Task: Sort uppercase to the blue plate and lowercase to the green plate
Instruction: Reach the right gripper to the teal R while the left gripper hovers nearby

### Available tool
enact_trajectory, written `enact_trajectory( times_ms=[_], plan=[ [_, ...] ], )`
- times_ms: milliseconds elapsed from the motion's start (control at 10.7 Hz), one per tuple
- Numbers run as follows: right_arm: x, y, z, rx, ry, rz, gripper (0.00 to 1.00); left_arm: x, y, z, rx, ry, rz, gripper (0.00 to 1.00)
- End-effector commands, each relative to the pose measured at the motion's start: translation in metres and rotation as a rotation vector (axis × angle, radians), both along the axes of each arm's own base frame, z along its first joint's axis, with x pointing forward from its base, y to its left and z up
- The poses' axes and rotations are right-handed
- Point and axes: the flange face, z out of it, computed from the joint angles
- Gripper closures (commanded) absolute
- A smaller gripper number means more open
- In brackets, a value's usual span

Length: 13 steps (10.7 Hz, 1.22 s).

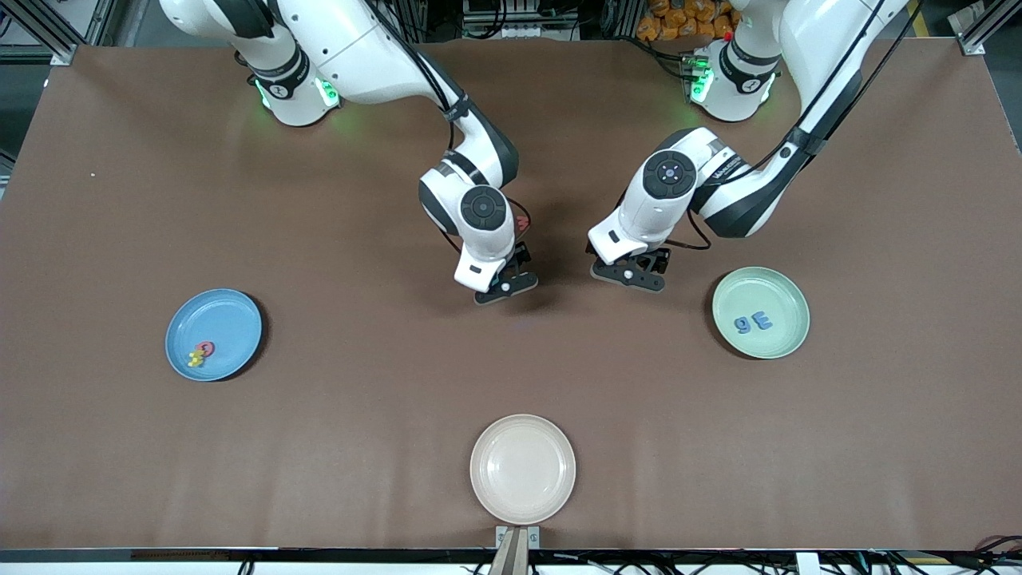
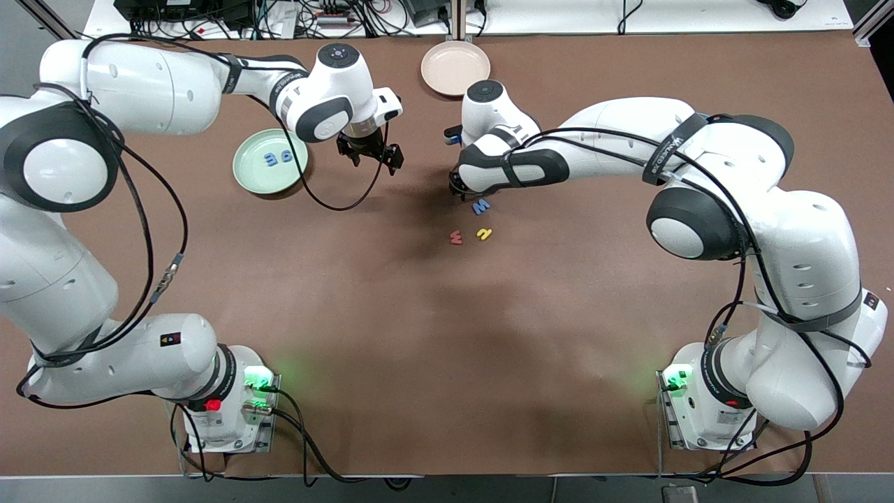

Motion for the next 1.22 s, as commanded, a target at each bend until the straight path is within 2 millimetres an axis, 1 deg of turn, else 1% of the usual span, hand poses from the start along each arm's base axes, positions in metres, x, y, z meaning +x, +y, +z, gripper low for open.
enact_trajectory(
  times_ms=[0, 94, 188, 281, 469, 657, 938, 1126],
  plan=[
    [-0.008, 0.0, 0.007, 0.009, -0.031, 0.02, 0.0, -0.001, 0.0, 0.002, 0.002, 0.013, 0.02, 0.0],
    [-0.013, 0.009, 0.006, 0.021, -0.066, 0.051, 0.0, -0.001, 0.0, 0.001, 0.004, 0.012, 0.015, 0.0],
    [-0.012, 0.011, 0.005, 0.016, -0.104, 0.087, 0.0, -0.001, 0.001, -0.001, 0.004, 0.014, 0.015, 0.0],
    [-0.011, 0.007, 0.004, -0.009, -0.125, 0.125, 0.0, -0.001, 0.001, -0.001, 0.005, 0.014, 0.014, 0.0],
    [-0.017, 0.001, -0.007, -0.03, -0.113, 0.171, 0.0, -0.001, 0.001, -0.002, 0.003, 0.016, 0.014, 0.0],
    [-0.02, -0.002, -0.012, -0.021, -0.12, 0.178, 0.0, 0.001, 0.004, -0.003, 0.006, 0.016, 0.02, 0.0],
    [-0.017, -0.003, -0.01, -0.017, -0.124, 0.173, 0.0, 0.002, 0.004, -0.005, 0.006, 0.02, 0.021, 0.0],
    [-0.01, -0.008, -0.009, -0.017, -0.125, 0.167, 0.0, 0.001, 0.004, -0.006, 0.006, 0.022, 0.019, 0.0]
  ],
)
